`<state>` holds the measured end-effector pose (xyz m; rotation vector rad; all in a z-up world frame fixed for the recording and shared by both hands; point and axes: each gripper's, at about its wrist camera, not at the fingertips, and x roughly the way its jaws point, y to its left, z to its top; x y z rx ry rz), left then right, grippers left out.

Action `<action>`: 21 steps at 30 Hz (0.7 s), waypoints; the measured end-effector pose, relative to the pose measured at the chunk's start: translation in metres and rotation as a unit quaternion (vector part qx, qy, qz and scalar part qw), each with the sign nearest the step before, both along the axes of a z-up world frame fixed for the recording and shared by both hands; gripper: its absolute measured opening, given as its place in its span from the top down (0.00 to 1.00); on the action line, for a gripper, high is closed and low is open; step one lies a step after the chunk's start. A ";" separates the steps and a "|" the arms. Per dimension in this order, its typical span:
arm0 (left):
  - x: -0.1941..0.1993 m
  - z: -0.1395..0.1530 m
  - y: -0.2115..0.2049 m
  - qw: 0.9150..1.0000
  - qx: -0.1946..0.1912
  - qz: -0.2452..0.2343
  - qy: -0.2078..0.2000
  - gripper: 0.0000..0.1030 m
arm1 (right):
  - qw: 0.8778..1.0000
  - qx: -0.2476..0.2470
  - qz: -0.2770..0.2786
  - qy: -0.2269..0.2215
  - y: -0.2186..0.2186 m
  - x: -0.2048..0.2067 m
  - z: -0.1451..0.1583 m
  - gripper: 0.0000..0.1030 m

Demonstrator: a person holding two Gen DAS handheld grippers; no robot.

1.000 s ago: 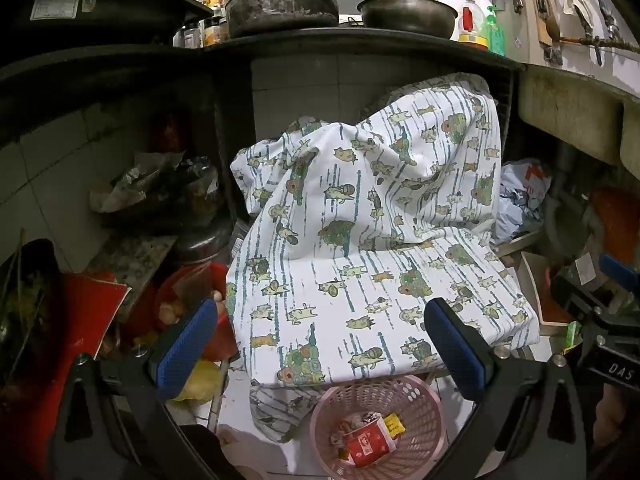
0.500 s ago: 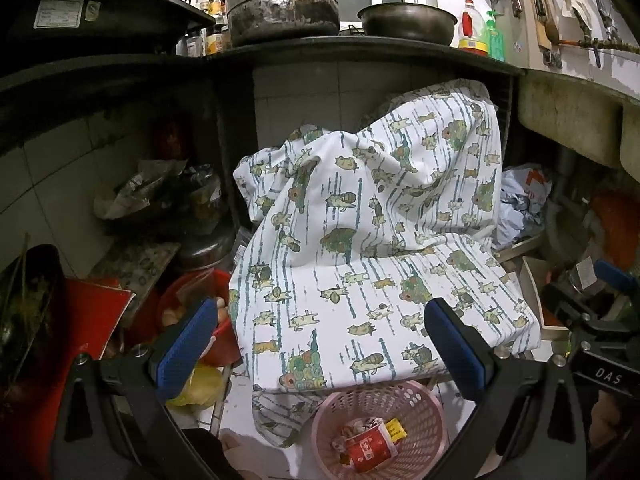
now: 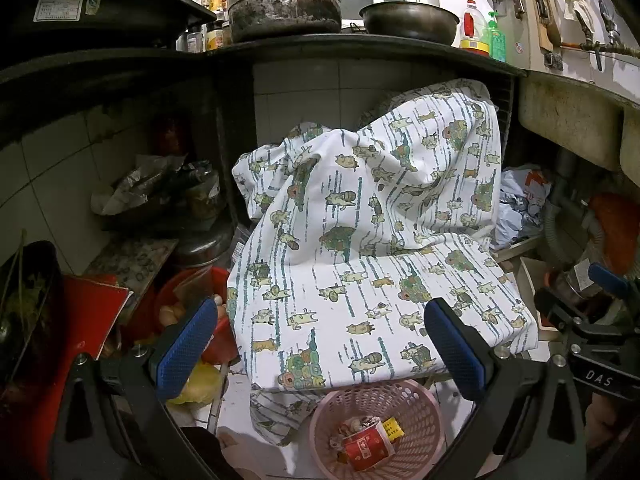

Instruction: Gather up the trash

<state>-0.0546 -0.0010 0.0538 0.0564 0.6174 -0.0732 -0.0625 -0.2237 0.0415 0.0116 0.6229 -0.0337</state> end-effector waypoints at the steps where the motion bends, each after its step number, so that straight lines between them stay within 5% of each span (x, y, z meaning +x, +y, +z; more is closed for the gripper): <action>1: 0.000 0.000 0.000 1.000 0.000 0.001 -0.001 0.00 | 1.000 0.001 0.001 0.001 0.000 0.000 0.000 0.00; 21: -0.001 -0.002 -0.001 1.000 -0.001 -0.003 0.002 0.00 | 1.000 -0.001 0.000 0.001 0.002 0.000 -0.001 0.00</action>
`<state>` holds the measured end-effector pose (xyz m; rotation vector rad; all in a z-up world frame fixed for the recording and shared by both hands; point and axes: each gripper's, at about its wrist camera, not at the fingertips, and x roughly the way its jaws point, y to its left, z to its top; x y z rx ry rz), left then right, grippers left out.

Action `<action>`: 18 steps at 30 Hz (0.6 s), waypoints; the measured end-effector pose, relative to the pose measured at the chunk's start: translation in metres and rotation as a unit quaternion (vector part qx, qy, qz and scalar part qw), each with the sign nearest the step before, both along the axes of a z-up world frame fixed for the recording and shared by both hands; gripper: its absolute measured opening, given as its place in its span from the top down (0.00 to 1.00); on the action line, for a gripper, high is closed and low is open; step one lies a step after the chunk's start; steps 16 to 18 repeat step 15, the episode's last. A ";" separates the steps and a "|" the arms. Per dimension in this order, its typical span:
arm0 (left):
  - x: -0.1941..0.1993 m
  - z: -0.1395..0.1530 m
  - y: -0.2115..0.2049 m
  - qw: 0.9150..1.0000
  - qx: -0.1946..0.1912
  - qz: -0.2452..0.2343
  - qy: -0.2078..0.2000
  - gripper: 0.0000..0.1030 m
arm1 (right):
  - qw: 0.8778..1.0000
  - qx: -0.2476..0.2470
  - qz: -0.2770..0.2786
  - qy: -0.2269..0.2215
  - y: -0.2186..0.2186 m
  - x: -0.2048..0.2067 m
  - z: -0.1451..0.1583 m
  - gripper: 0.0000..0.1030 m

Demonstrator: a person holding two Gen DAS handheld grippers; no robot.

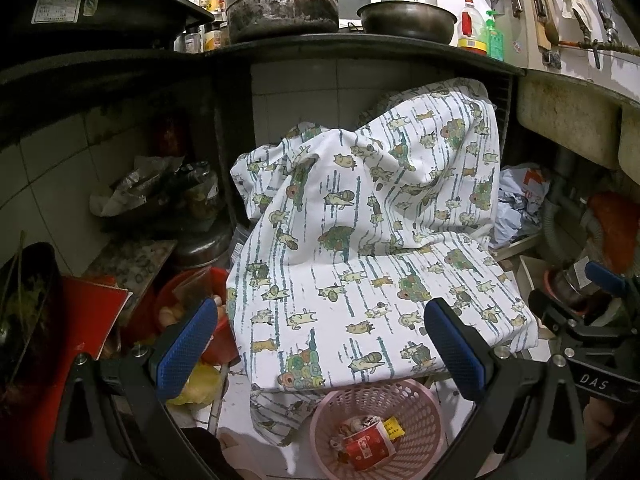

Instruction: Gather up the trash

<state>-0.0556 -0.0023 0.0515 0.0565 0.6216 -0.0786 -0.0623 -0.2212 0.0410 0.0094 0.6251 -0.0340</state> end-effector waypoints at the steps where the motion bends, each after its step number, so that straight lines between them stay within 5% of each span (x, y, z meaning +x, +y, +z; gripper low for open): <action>1: 0.000 0.000 0.000 1.000 0.000 0.000 0.001 0.01 | 1.000 0.000 0.000 -0.001 0.001 0.000 0.001 0.00; 18: 0.000 -0.001 0.000 1.000 -0.003 -0.005 0.002 0.01 | 1.000 -0.001 0.003 0.001 0.000 0.001 0.000 0.00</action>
